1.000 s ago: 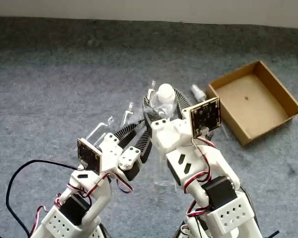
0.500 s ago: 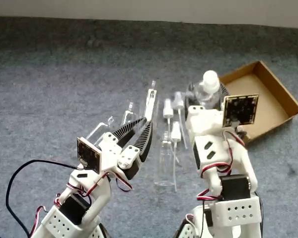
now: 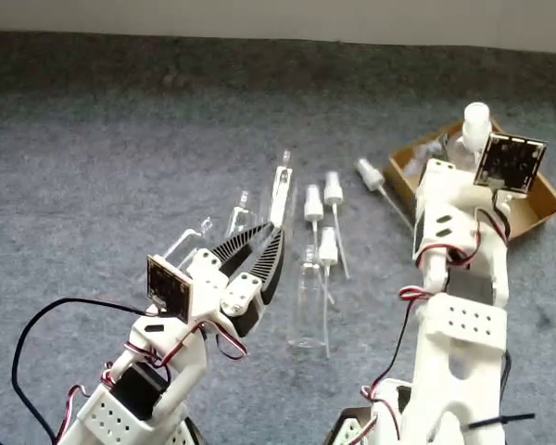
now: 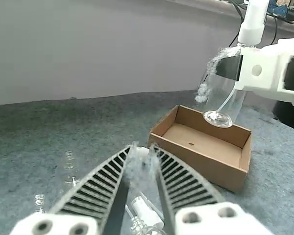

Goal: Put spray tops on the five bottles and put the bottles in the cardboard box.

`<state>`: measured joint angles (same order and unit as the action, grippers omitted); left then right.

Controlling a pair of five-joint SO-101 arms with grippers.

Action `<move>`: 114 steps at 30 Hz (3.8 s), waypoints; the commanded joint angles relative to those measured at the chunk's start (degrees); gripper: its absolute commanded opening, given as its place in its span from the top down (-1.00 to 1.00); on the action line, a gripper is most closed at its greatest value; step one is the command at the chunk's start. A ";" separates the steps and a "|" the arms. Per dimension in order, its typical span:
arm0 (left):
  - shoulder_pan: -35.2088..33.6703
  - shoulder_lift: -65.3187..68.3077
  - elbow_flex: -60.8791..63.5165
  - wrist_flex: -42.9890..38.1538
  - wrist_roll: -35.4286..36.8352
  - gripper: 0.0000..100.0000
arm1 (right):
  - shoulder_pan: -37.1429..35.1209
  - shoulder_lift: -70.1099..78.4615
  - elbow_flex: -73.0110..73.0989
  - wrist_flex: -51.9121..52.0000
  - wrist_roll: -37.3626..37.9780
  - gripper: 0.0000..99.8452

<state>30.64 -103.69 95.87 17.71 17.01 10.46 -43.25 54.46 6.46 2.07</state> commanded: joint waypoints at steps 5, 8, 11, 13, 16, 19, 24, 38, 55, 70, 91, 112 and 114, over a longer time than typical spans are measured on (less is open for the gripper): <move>-1.01 -0.57 1.19 1.93 0.09 0.98 | 4.44 15.87 -5.67 -16.40 0.35 0.71; -1.36 -0.57 1.19 1.93 0.09 0.98 | 4.70 23.60 -9.80 -20.00 0.53 0.71; -4.18 -0.57 1.19 1.93 0.09 0.98 | 4.70 31.52 -16.57 -20.26 0.44 0.71; -5.93 -0.57 1.19 1.85 0.09 0.98 | 4.70 36.79 -21.76 -20.26 0.44 0.71; -6.55 -0.57 1.19 1.85 0.09 0.99 | 4.70 44.44 -28.97 -20.26 0.44 0.71; -6.46 -0.57 1.19 1.85 0.09 0.99 | 4.79 51.47 -35.82 -20.26 0.53 0.71; -6.55 -0.57 1.19 1.93 0.09 0.99 | 5.23 61.67 -46.37 -20.26 0.44 0.71; -6.55 -0.13 1.19 1.93 0.09 0.99 | 5.93 80.66 -65.27 -20.70 0.35 0.71; -6.64 -0.13 1.19 1.93 0.09 0.99 | 6.02 82.42 -66.15 -20.18 0.79 0.52; -6.64 -0.13 1.19 2.02 0.09 0.99 | 6.02 82.24 -66.68 -10.15 0.44 0.52; -6.64 -0.13 1.19 2.02 0.09 0.99 | 7.08 75.03 -65.36 -2.95 0.70 0.36; -6.64 -0.13 1.19 2.02 0.09 0.99 | 6.99 72.22 -73.89 17.36 0.44 0.36; -6.64 -0.13 1.19 2.02 0.09 0.99 | 6.99 72.22 -75.03 19.47 0.44 0.36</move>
<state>24.92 -103.69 95.87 19.65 16.92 17.23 33.85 -15.78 23.25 2.24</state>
